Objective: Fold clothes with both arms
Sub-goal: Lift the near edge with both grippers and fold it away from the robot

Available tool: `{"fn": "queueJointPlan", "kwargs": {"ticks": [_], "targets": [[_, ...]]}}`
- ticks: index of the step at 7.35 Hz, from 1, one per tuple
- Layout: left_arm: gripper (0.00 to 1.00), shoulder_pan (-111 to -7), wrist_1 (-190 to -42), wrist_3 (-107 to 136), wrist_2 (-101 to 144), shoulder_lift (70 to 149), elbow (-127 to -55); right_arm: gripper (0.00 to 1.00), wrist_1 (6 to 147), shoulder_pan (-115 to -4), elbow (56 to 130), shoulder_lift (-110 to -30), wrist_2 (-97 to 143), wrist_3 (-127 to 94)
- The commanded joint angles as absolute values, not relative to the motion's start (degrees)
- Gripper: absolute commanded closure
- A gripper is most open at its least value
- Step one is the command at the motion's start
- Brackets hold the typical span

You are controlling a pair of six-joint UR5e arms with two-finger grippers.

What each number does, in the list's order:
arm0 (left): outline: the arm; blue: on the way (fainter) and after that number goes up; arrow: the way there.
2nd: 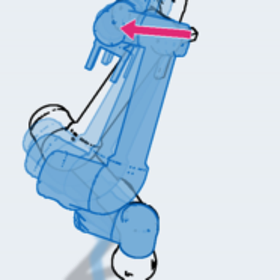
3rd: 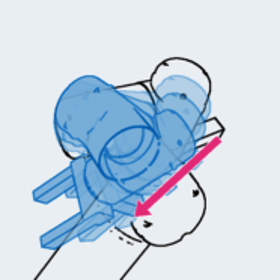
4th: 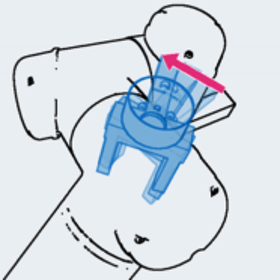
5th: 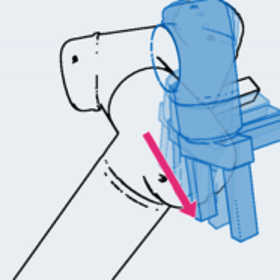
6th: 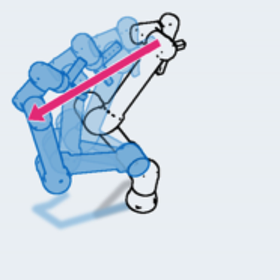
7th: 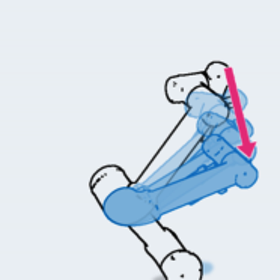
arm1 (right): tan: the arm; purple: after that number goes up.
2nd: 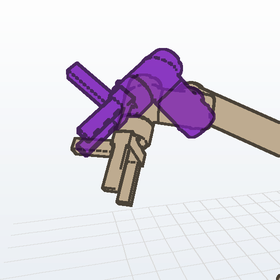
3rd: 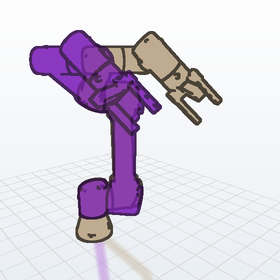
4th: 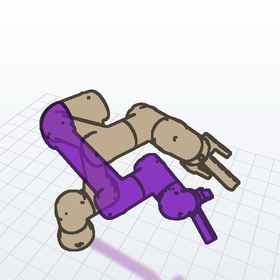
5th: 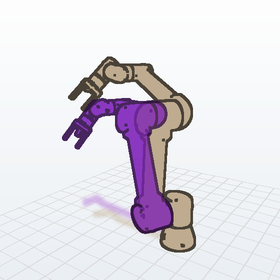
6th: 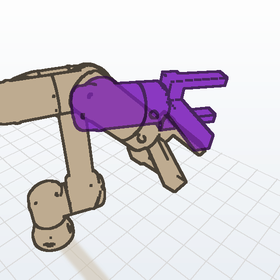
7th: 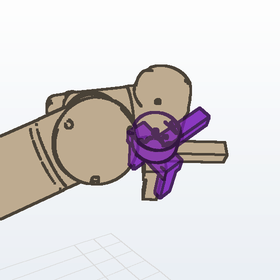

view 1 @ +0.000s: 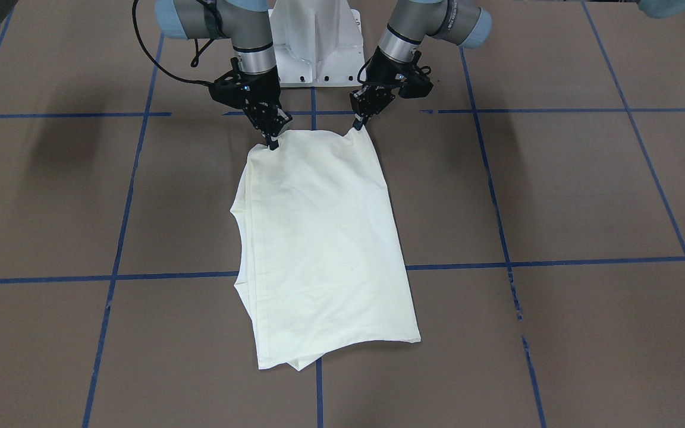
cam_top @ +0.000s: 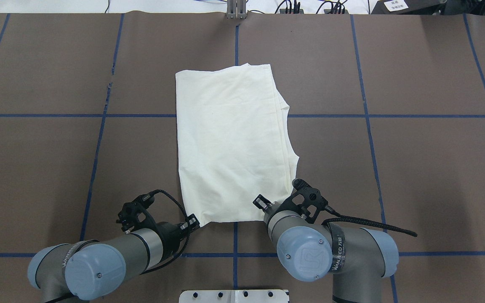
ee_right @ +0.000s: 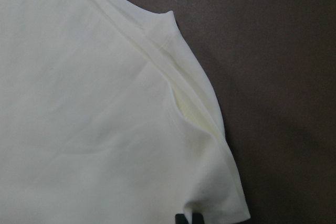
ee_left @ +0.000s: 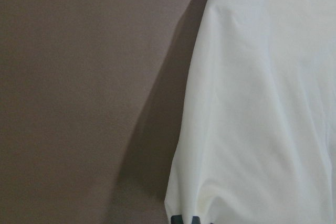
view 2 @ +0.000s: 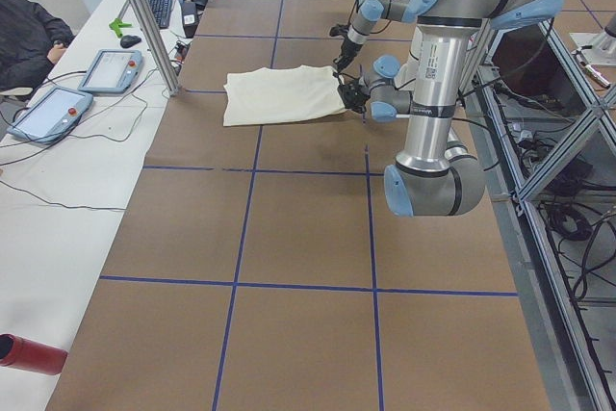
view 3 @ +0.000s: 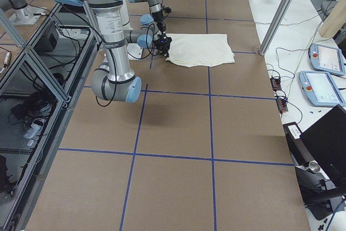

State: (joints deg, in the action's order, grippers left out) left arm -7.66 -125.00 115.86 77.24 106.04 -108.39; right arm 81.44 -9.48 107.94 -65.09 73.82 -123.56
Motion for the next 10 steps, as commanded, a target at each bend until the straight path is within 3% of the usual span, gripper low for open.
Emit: {"fn": "queueJointPlan", "kwargs": {"ticks": [1,4,5,10], "targets": [[1.0,-8.08,-119.06,112.43,77.87,105.56,-115.96,1.0,81.82,-10.1,114.4,-66.08,73.92,-123.49],[1.0,-7.82,-98.15,112.59,82.87,105.56,-135.73,1.0,95.66,-6.7,129.33,-66.36,74.09,-125.84],[1.0,-7.56,-94.43,112.85,83.23,105.82,-137.97,1.0,98.76,-5.81,132.16,-66.27,74.09,-126.38],[1.0,-8.69,-94.13,107.33,84.11,106.08,-136.5,1.0,98.61,-7.9,127.88,-66.01,74.18,-125.51]]}}
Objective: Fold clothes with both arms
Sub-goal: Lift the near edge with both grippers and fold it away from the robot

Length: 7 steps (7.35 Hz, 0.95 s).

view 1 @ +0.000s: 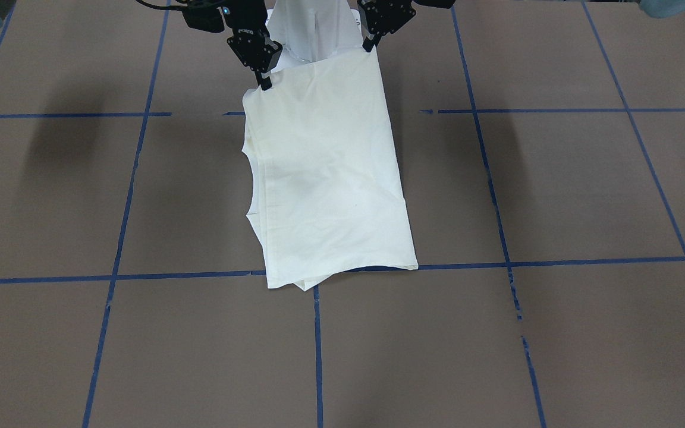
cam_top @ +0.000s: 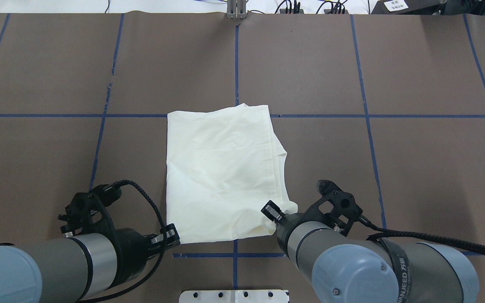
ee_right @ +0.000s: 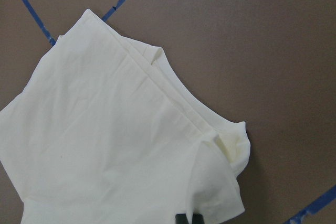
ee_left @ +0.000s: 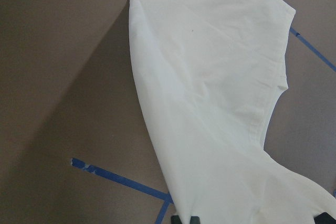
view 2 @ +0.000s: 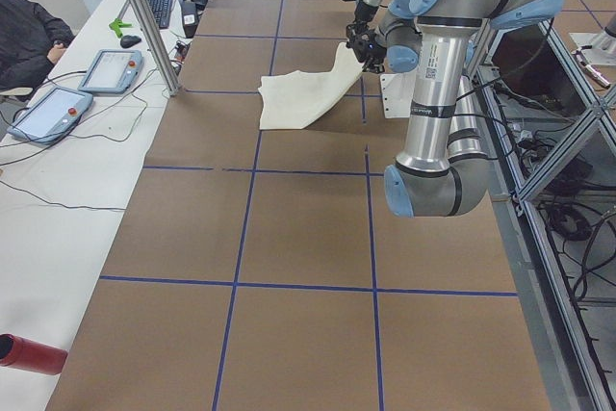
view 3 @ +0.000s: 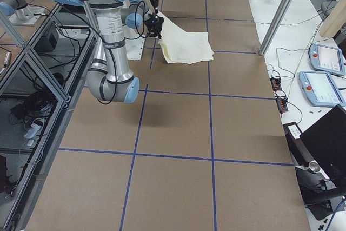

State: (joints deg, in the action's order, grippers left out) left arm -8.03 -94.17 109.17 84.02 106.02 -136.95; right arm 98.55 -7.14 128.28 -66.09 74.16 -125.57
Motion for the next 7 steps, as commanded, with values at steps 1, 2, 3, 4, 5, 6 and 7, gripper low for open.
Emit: {"fn": "queueJointPlan", "kwargs": {"ticks": [1,2,3,4,5,6,7], "targets": [[1.0,-10.88,-94.13,105.4,84.2,106.61,-135.19,1.0,98.53,-9.3,126.4,-65.66,74.18,-125.51],[1.0,-13.42,-94.13,102.42,84.46,108.35,-133.09,1.0,98.26,-11.23,124.65,-64.78,74.35,-125.25],[1.0,-16.58,-94.13,100.3,86.38,110.02,-130.28,1.0,98.26,-13.77,122.19,-62.08,74.44,-123.5],[1.0,-19.66,-94.22,97.59,88.31,111.26,-128.08,1.0,98.35,-16.15,119.56,-59.7,74.88,-122.36],[1.0,-22.12,-94.39,94.95,88.59,112.66,-125.62,1.0,98.26,-18.17,117.44,-58.81,76.01,-120.78],[1.0,-24.15,-94.66,93.18,88.59,114.68,-122.2,1.0,98.26,-20.11,113.94,-57.15,76.81,-119.46],[1.0,-25.82,-95.09,92.12,88.59,116.26,-119.47,1.0,94.78,-21.95,109.21,-55.04,78.3,-119.27]]}}
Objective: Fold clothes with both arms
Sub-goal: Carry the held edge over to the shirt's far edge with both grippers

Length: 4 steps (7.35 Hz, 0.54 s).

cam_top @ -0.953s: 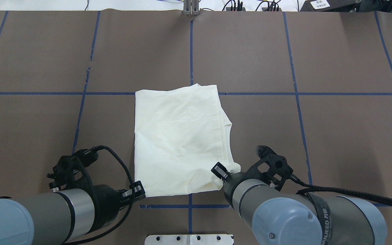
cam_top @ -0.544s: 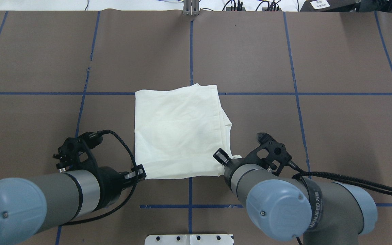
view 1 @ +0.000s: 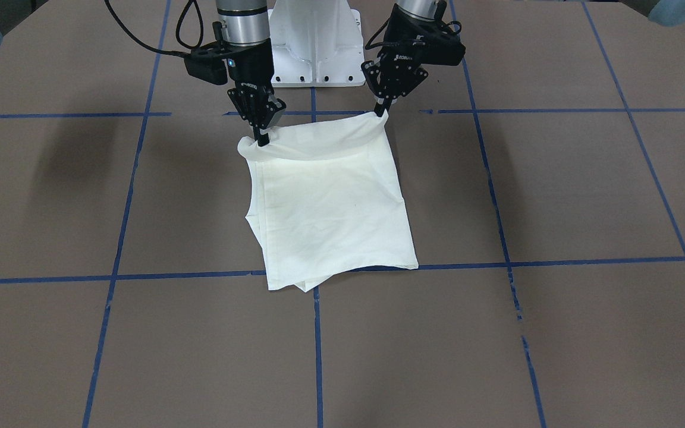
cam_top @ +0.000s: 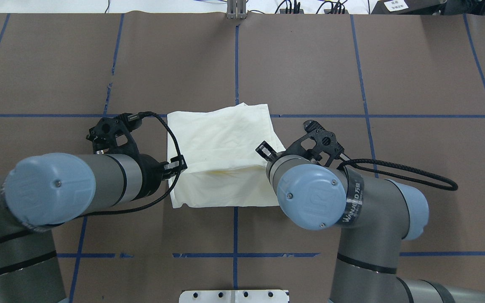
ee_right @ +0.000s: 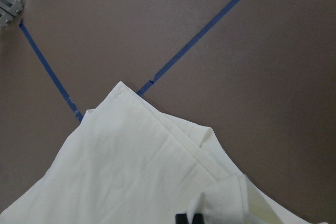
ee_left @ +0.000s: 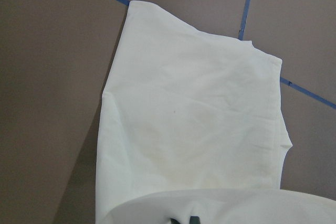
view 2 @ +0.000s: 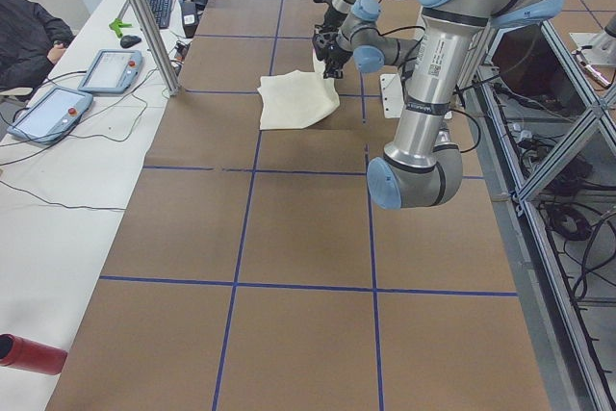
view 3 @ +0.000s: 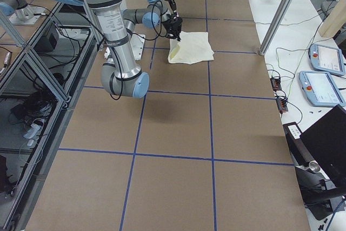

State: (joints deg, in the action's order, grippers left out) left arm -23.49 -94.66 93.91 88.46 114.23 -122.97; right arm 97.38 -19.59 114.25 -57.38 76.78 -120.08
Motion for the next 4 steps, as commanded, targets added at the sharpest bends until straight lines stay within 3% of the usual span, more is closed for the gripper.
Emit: {"fn": "queueJointPlan", "kwargs": {"ticks": [1,4], "targets": [[1.0,-27.14,-95.1,90.46,88.59,117.32,-118.05,1.0,88.57,-23.19,103.77,-54.06,78.31,-117.01],[1.0,-29.18,-96.66,86.67,88.95,119.79,-111.82,1.0,82.19,-26.45,93.45,-51.07,80.59,-114.7]]}}
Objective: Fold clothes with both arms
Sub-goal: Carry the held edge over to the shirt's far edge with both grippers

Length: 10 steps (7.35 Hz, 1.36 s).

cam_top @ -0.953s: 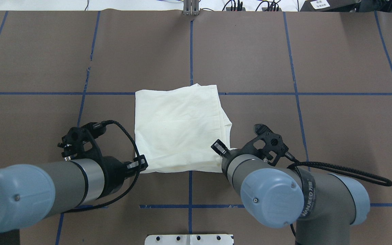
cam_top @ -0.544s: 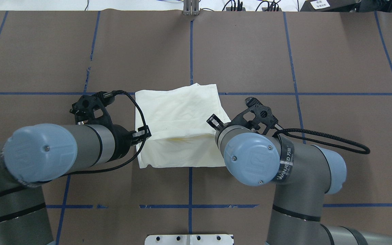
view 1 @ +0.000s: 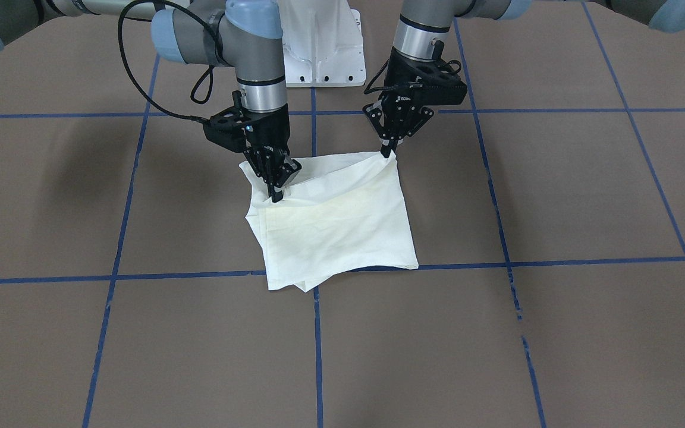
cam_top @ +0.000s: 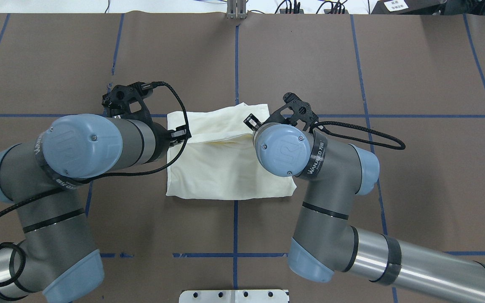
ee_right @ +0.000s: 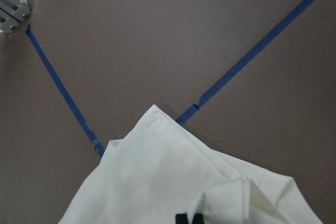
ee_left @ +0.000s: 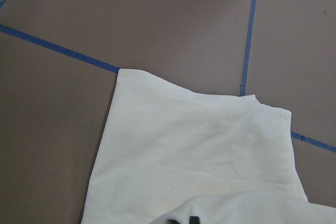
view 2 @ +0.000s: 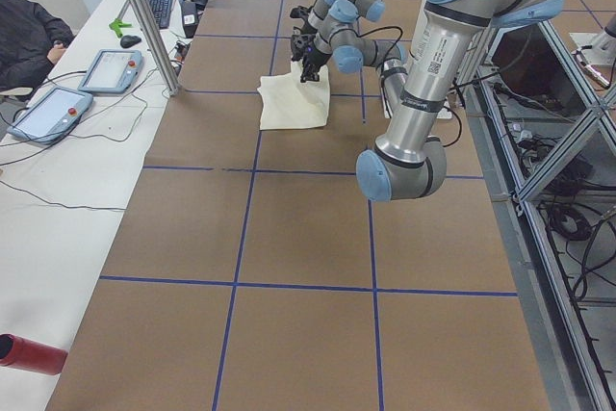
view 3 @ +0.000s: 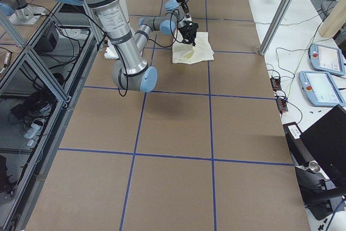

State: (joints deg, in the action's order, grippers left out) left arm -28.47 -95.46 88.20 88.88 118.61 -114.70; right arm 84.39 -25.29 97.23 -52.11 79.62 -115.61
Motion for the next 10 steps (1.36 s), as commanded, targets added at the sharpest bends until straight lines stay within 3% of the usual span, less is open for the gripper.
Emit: {"fn": "queueJointPlan", "kwargs": {"ticks": [1,3,5,10], "targets": [[1.0,-29.61,-100.33,86.66,88.95,119.97,-107.88,1.0,80.26,-26.54,91.95,-50.98,80.6,-113.65],[1.0,-29.62,-106.59,85.43,88.95,120.76,-101.01,1.0,80.07,-26.54,89.84,-49.76,80.6,-112.94],[1.0,-29.62,-106.7,85.43,88.95,120.76,-100.02,1.0,75.53,-26.54,85.02,-48.34,80.51,-112.85],[1.0,-29.62,-109.51,85.43,88.77,120.67,-96.5,1.0,75.06,-26.89,82.45,-48.25,80.6,-112.06]]}}
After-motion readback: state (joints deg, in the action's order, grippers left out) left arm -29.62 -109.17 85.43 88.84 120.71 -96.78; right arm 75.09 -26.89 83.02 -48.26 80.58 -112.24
